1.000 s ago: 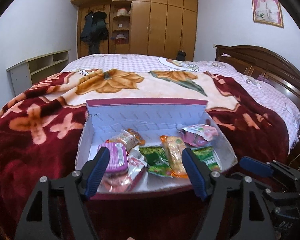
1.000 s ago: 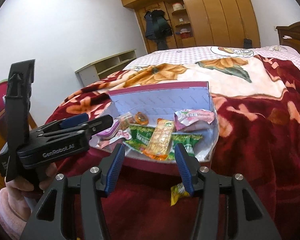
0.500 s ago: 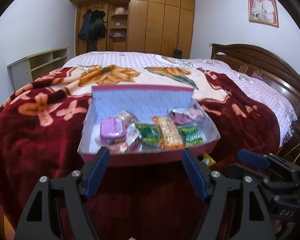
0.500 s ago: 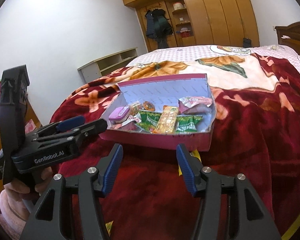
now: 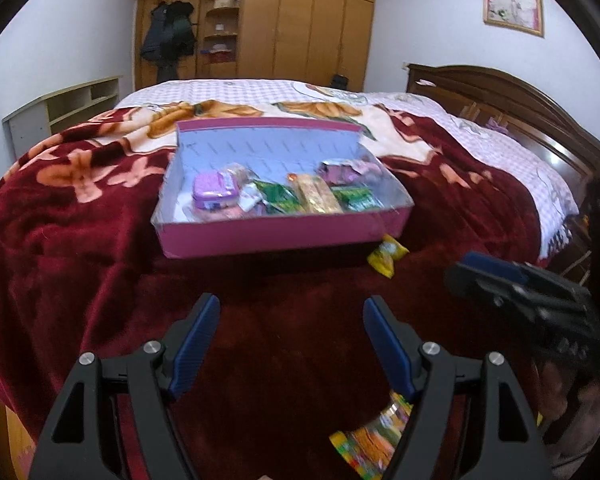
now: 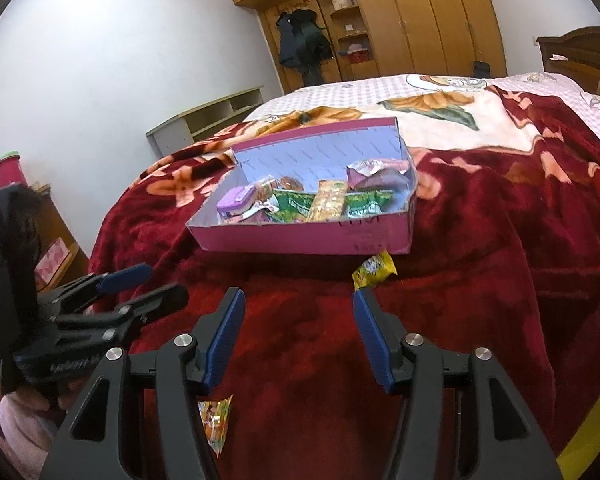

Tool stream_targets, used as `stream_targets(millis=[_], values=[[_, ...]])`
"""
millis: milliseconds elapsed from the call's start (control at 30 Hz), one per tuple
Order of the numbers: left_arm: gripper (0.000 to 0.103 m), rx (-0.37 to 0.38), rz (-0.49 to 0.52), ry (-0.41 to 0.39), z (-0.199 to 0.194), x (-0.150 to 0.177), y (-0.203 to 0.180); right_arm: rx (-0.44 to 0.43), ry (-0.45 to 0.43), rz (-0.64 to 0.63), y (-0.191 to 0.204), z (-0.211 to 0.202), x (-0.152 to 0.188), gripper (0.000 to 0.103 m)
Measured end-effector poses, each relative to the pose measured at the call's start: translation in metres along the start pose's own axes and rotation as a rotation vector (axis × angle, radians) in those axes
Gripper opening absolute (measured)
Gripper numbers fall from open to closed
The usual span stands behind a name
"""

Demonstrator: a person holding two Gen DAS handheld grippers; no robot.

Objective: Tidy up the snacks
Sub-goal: 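Withdraw both tools from the box toward the gummy pack on the blanket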

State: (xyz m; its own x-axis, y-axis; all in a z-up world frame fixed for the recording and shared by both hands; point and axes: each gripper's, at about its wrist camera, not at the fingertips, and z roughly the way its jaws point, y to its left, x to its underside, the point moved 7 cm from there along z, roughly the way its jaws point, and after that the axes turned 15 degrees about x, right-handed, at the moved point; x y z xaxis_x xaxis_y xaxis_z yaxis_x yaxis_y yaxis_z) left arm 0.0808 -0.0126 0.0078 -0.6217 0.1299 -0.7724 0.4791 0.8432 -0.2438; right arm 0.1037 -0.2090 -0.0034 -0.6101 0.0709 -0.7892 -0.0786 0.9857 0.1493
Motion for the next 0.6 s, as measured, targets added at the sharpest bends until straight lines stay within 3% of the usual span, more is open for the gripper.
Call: stream_targets(millis=[600], values=[[0.078, 0.161, -0.010, 0.133, -0.004, 0.055, -0.032, 0.022, 0.031, 0.016, -0.011, -0.006, 0.020, 0.058]])
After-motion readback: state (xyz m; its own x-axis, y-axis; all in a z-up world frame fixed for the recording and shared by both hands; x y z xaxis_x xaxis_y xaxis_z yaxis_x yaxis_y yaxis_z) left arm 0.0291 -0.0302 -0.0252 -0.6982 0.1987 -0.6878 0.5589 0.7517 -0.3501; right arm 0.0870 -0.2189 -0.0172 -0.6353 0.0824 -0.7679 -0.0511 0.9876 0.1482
